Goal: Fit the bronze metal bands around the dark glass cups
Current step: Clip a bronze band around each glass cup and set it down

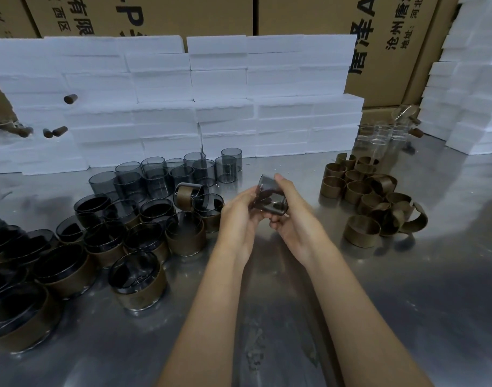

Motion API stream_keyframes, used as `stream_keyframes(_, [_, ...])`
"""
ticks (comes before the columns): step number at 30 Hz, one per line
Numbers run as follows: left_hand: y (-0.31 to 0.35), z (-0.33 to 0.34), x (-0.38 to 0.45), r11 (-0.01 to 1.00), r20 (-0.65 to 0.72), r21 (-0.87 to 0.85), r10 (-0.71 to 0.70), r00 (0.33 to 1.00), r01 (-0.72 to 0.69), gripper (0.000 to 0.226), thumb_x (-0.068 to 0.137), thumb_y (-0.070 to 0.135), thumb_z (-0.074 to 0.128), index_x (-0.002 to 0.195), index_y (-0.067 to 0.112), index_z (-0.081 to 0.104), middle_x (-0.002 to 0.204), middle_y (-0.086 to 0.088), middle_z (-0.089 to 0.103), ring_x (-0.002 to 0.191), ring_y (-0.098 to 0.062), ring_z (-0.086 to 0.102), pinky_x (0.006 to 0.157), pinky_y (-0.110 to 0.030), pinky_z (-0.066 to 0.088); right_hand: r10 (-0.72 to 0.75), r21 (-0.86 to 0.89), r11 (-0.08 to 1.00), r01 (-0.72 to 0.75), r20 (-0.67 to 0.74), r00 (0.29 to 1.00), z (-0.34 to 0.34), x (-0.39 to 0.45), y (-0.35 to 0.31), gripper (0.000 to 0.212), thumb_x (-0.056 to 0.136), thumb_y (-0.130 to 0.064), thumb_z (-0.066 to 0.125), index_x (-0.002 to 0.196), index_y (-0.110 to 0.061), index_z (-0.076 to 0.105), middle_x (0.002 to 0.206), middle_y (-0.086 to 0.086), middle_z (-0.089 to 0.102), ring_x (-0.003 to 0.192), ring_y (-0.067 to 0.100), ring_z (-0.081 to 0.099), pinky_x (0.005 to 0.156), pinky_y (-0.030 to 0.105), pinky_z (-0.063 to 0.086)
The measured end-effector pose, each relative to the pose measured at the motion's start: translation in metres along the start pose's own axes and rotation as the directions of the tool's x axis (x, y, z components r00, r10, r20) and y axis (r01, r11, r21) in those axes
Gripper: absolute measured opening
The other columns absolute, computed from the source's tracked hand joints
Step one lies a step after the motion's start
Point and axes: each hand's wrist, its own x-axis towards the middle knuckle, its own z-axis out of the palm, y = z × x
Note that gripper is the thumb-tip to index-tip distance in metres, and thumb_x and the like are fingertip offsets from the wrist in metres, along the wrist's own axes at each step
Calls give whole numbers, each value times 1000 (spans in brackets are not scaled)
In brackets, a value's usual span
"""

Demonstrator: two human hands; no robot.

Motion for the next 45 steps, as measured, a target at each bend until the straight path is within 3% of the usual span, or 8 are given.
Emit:
stream_keyframes(5, [-3,4,0,998,141,53,14,990,-22,37,105,28,54,115,-3,70,109,-16,75,95,-25,69,74,-30,57,-253,-150,961,231,-149,956,-1,1,3,38,81,-51,82,98,-19,69,67,-13,66,55,0,57,49,15,42])
stream_keyframes(13, [-4,3,1,994,88,-95,-43,995,51,36,110,26,43,141,9,54,91,-5,78,81,-14,75,80,-27,61,-421,-403,844,355,-87,903,0,6,12,35,80,-54,81,100,-31,64,81,-17,71,77,-1,66,78,25,55])
stream_keyframes(18, [-5,3,-3,990,170,-102,-75,983,93,45,103,37,57,137,8,57,124,-21,70,122,-36,65,96,-34,59,-508,-552,747,371,-113,854,-5,8,11,30,91,-54,70,91,-24,67,61,-8,49,55,1,48,62,25,39])
stream_keyframes(26, [-14,-4,5,972,77,-214,-84,994,99,29,95,17,71,120,6,65,123,-29,66,97,-28,73,88,-38,62,-480,-544,777,316,-187,857,-1,-3,3,33,108,-21,46,83,-16,68,63,10,66,58,25,64,63,36,49])
stream_keyframes(29, [-16,-6,7,963,46,-244,-111,993,119,20,92,15,74,110,11,66,110,-23,65,86,-24,74,87,-42,62,-598,-859,499,113,-248,762,-11,-7,-6,26,101,-24,51,116,-16,70,112,7,72,111,32,61,85,38,44])
stream_keyframes(32, [-17,-6,7,957,53,-261,-118,992,127,19,92,14,75,108,11,65,109,-22,62,85,-25,73,90,-46,61,-685,-969,171,-179,-247,685,-28,-14,-16,34,92,-28,58,125,-18,63,127,9,58,126,31,43,104,45,29])
stream_keyframes(37, [-17,-7,5,953,58,-269,-131,990,142,19,91,13,75,108,11,66,111,-24,61,93,-28,70,91,-46,61,-461,-932,122,-341,-358,812,-38,-19,-16,43,89,-21,67,129,-19,54,136,12,49,130,32,43,107,50,28])
stream_keyframes(45, [-15,-7,5,950,46,-271,-146,988,153,35,90,15,77,121,8,63,110,-25,63,93,-29,72,87,-44,63,-375,-983,125,133,77,924,-30,-15,-11,73,84,1,58,150,-26,41,135,4,49,121,25,54,112,33,20])
